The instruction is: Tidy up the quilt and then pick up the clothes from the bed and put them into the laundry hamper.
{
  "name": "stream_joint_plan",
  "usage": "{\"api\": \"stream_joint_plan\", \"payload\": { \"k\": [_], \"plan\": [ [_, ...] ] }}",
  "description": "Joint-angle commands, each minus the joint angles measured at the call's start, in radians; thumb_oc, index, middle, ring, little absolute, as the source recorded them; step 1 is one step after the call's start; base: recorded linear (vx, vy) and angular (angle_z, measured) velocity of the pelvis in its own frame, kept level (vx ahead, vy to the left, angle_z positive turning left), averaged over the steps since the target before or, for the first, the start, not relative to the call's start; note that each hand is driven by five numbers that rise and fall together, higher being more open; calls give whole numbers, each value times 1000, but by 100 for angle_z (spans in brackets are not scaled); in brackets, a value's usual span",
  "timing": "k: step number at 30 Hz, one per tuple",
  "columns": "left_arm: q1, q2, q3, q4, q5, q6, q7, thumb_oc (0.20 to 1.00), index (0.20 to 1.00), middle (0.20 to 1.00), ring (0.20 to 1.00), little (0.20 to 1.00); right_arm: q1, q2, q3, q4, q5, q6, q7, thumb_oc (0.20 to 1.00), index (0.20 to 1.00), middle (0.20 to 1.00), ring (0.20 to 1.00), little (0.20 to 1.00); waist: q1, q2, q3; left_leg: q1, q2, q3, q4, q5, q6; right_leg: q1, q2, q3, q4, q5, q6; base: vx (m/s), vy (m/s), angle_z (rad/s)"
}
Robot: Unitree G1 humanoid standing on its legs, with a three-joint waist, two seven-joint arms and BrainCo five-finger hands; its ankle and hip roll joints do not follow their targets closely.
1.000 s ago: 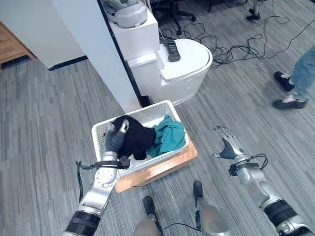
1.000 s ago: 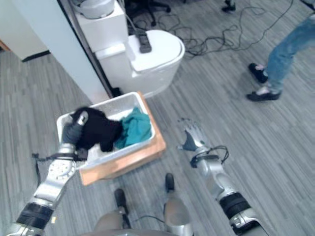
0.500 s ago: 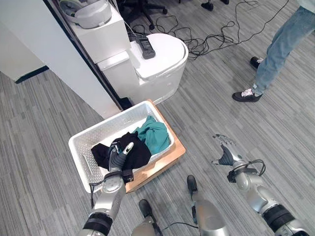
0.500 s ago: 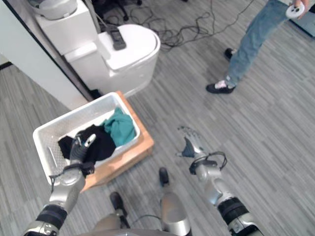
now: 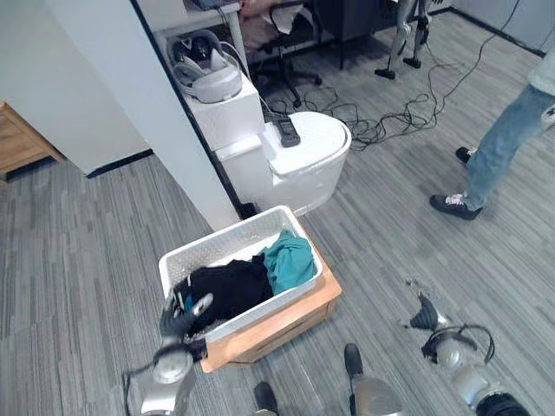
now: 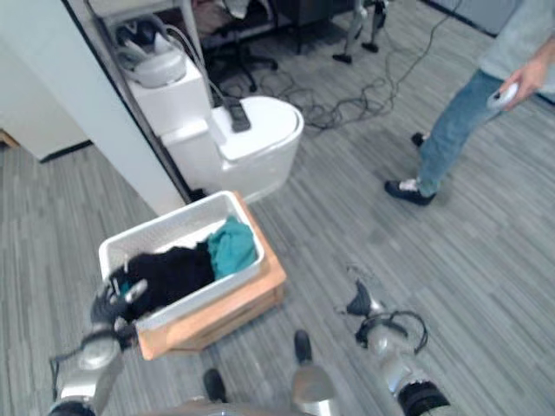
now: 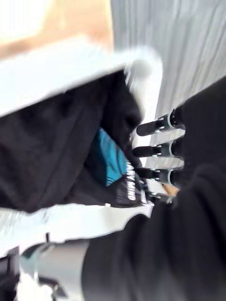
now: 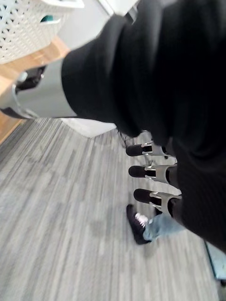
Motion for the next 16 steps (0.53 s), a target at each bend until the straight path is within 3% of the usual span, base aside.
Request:
{"api": "stream_joint_plan", "payload": {
  "k": [1, 3, 4, 8, 16],
  "plan": [
    [-62, 17, 19, 295, 82, 51, -14, 1000, 1000, 1000, 1000, 1000, -60, 71, -4, 177, 151, 6, 2, 1000, 1000, 1000, 1000, 1000, 23, -41, -20, 79, -3, 10, 3, -119, -13, 53, -71, -45, 4, -146, 79, 28, 56, 18],
    [-63, 17, 19, 296, 81, 50, -14, 1000, 1000, 1000, 1000, 1000, -61, 72, -4, 178, 151, 5, 1, 1000, 1000, 1000, 1000, 1000, 24, -42, -23, 74, -3, 10, 3, -117, -13, 48, -71, -44, 4, -144, 78, 10, 20, 5],
    [-74, -2, 3, 439, 115, 74, -22, 1000, 1000, 1000, 1000, 1000, -80, 101, 1, 287, 184, 10, 6, 1000, 1000, 1000, 1000, 1000, 29, -44, -34, 76, -5, 5, 3, -119, -12, 54, -74, -48, 4, -146, 78, 32, 48, 0],
    [-78, -20, -42, 593, 224, 117, -19, 1000, 1000, 1000, 1000, 1000, -117, 149, 21, 465, 230, 25, 28, 1000, 1000, 1000, 1000, 1000, 43, -49, -56, 79, -8, -3, 3, -124, -10, 62, -79, -56, 4, -147, 79, 34, 48, 7],
    [-93, -34, -44, 620, 203, 126, -25, 1000, 1000, 1000, 1000, 1000, -121, 175, 19, 570, 249, 44, 43, 1000, 1000, 1000, 1000, 1000, 55, -54, -72, 78, -16, -19, 3, -128, -5, 71, -88, -68, 4, -147, 83, 8, 19, 8]
  ]
}}
